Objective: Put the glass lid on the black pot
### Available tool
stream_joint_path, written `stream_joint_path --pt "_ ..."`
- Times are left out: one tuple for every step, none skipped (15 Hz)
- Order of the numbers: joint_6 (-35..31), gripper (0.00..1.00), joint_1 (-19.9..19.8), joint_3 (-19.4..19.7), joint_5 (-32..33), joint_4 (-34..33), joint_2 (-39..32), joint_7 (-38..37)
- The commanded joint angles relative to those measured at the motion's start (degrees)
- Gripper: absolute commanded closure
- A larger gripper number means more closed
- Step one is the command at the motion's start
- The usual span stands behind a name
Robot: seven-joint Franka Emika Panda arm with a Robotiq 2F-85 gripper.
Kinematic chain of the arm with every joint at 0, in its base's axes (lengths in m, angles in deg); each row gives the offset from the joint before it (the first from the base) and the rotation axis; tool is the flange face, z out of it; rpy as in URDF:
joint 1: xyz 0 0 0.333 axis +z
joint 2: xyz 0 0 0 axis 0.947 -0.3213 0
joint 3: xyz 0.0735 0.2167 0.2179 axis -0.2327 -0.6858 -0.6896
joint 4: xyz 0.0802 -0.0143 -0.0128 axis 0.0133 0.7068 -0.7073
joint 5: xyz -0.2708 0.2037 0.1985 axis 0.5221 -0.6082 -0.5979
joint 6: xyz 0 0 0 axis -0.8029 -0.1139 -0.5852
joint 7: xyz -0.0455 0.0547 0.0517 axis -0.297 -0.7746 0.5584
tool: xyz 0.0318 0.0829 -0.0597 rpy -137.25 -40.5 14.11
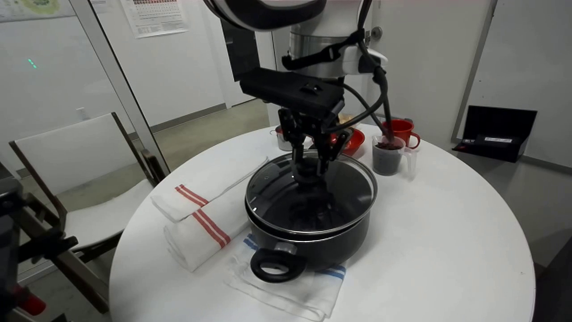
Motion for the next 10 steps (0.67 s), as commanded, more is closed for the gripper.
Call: stream_joint_path --pt "2.13 0.76 -0.05 0.11 -0.16 -2.05 -0.43 -0.69" --pt "2.19 0.76 -0.05 0.11 -0.13 -2.24 -0.68 -0.69" --pt "2.27 0.76 -0.03 0.13 -0.11 -2.41 -0.86 -0.71" --pt "2.40 0.76 -0.03 0.13 -0.10 -2.53 -1.01 -0.71" --pt "2.53 0.76 -0.02 0.13 -0.11 -2.61 -1.04 -0.71" --pt "2.68 0.76 -0.01 0.15 -0.11 -2.69 -1.10 -0.71" --pt "2.81 0.76 0.00 0.17 -0.12 -2.73 -1.12 -0.73" --pt "2.84 0.76 -0.03 0.16 -0.16 -2.57 -1.01 -0.70" --pt "2.84 0.76 -0.05 0.16 -0.18 -2.43 -0.94 -0.70" --pt "2.72 0.76 -0.06 0.15 -0.20 -2.09 -0.79 -0.69"
